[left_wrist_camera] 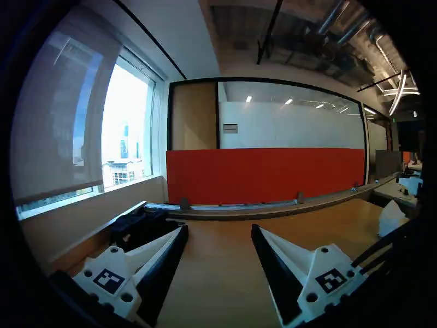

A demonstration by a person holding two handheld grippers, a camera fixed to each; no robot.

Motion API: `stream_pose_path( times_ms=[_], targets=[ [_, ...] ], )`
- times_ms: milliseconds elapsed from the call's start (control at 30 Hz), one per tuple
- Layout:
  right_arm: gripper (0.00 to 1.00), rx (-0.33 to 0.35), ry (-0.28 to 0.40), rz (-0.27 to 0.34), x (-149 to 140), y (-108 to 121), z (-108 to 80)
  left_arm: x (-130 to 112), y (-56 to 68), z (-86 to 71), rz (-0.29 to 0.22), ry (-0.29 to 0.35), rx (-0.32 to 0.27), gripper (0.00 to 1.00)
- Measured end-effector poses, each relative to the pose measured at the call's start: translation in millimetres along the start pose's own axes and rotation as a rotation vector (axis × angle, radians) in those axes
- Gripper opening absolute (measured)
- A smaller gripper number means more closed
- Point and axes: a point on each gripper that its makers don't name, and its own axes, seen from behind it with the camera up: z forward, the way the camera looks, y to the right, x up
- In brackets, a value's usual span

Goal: Fold towel

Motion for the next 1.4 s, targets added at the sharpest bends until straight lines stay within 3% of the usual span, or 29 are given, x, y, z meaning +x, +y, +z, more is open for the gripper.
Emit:
stream_pose_path(
  times_ms=[200, 400, 567, 767, 1100, 1400],
  targets=[
    [1.00, -0.011, -0.002, 0.003, 35.7, 2.4, -1.5, 29.6, -3.1, -6.0, -0.022, -0.011, -0.001, 0.85],
    [1.00, -0.012, -0.016, -0.005, 52.1, -0.6, -1.5, 45.4, -2.6, -7.8, -0.032, -0.026, -0.013, 0.85],
    [1.00, 0.007, -0.036, -0.024, 57.6, -7.5, 0.3, 51.6, 4.8, -5.9, -0.024, -0.048, -0.050, 0.85],
    [1.00, 0.077, -0.069, -0.072, 58.6, -21.9, 1.3, 56.1, 22.0, -0.6, 0.006, -0.080, -0.131, 0.85],
    [1.00, 0.267, -0.160, -0.148, 50.1, -62.3, -4.4, 57.4, 62.4, -3.5, 0.025, -0.141, -0.305, 0.85],
    [1.00, 0.364, -0.230, -0.176, 32.1, -83.1, -7.7, 37.6, 79.0, -7.3, 0.040, -0.198, -0.377, 0.85]
  ],
)
